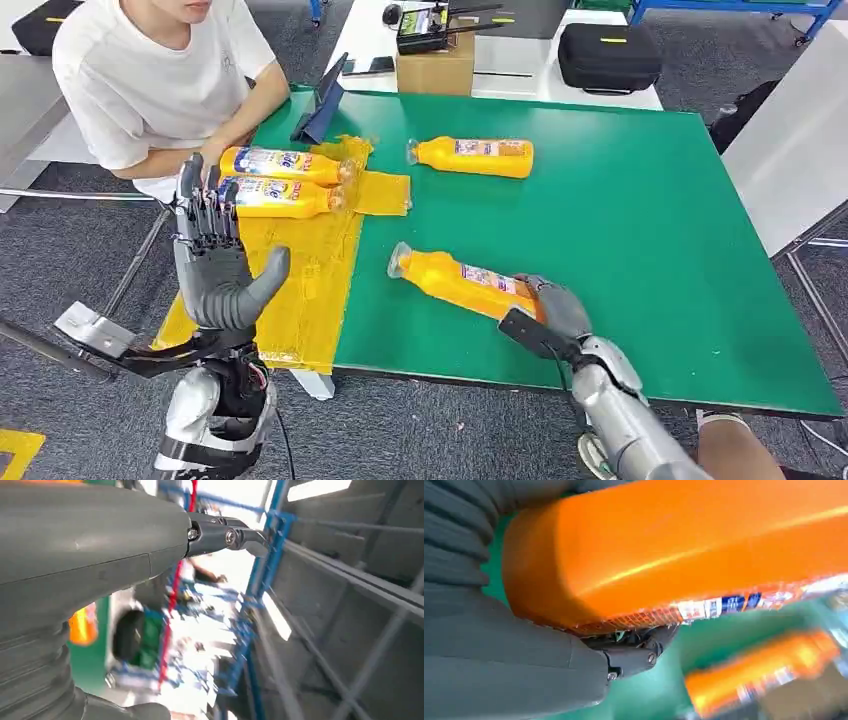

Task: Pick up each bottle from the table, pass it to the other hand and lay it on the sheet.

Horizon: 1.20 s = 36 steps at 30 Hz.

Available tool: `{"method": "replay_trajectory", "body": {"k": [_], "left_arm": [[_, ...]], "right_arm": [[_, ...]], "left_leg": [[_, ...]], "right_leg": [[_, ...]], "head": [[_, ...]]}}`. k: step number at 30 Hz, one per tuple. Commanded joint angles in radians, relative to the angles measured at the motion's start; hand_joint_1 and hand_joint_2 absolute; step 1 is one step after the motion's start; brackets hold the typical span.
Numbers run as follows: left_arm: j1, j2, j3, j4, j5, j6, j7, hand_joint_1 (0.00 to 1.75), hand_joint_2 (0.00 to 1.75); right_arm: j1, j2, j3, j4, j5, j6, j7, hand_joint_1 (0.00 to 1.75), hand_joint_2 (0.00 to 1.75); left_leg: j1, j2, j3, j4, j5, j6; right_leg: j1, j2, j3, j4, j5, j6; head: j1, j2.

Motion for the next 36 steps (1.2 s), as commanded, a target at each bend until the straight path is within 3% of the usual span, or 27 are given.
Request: {"method": "replay_trajectory", "body": {"k": [1, 7, 13, 16, 19, 21, 23, 36], "left_arm": [[0.008, 0.007, -0.093, 0.136, -0.062, 0.075, 0.020, 0.00, 1.75], [0.050, 0.007, -0.113, 0.141, -0.029, 0.054, 0.032, 0.00, 1.75], [0.062, 0.017, -0.123, 0.130, -0.038, 0.035, 0.029, 0.00, 1.75], [0.097, 0.049, -0.152, 0.102, -0.101, -0.040, 0.010, 0.00, 1.75], [0.086, 0.072, -0.221, 0.128, -0.121, -0.180, 0.035, 0.00, 1.75], [0.060, 0.059, -0.259, 0.152, -0.139, -0.212, 0.029, 0.00, 1.75], [0.038, 0.056, -0.284, 0.164, -0.133, -0.242, 0.038, 0.00, 1.75], [0.034, 0.059, -0.280, 0.161, -0.128, -0.245, 0.043, 0.00, 1.75]], "right_arm": [[0.221, 0.121, -0.179, -0.544, -0.132, -0.151, -0.095, 1.75, 1.75], [0.297, 0.157, -0.174, -0.712, -0.186, -0.221, -0.168, 1.71, 1.75], [0.307, 0.162, -0.173, -0.734, -0.213, -0.235, -0.196, 1.71, 1.75], [0.318, 0.160, -0.137, -0.770, -0.246, -0.155, -0.195, 1.66, 1.75], [0.320, 0.126, -0.008, -0.781, -0.205, -0.030, -0.250, 1.66, 1.75], [0.305, 0.106, 0.103, -0.755, -0.145, 0.018, -0.249, 1.47, 1.75], [0.284, 0.104, 0.175, -0.694, -0.101, 0.027, -0.247, 1.54, 1.75], [0.276, 0.098, 0.178, -0.676, -0.104, 0.006, -0.250, 1.54, 1.75]], "left_leg": [[0.000, 0.001, -0.001, 0.000, -0.001, -0.001], [0.000, 0.001, -0.006, -0.001, -0.001, -0.001], [-0.001, 0.001, -0.006, 0.000, -0.002, -0.001], [-0.001, 0.001, -0.007, 0.000, -0.002, -0.001], [-0.001, 0.002, -0.006, -0.001, -0.002, -0.001], [0.000, 0.002, -0.006, -0.001, -0.002, -0.001], [0.000, 0.002, -0.007, -0.001, -0.002, -0.001], [0.000, 0.001, -0.006, -0.002, -0.001, -0.001]], "right_leg": [[0.001, 0.000, -0.002, 0.000, -0.001, -0.002], [0.000, 0.000, -0.006, 0.000, -0.002, -0.001], [-0.001, -0.001, -0.007, 0.000, -0.002, -0.002], [-0.001, -0.001, -0.008, 0.000, -0.002, -0.002], [-0.001, 0.001, -0.007, -0.001, -0.002, -0.002], [-0.001, 0.001, -0.007, -0.001, -0.002, -0.002], [-0.001, 0.001, -0.008, -0.001, -0.002, -0.002], [-0.001, -0.001, -0.006, -0.002, -0.002, -0.002]], "head": [[0.000, 0.000], [0.000, 0.000], [0.000, 0.000], [0.000, 0.000], [0.000, 0.000], [0.000, 0.000], [0.000, 0.000], [0.000, 0.000]]}}
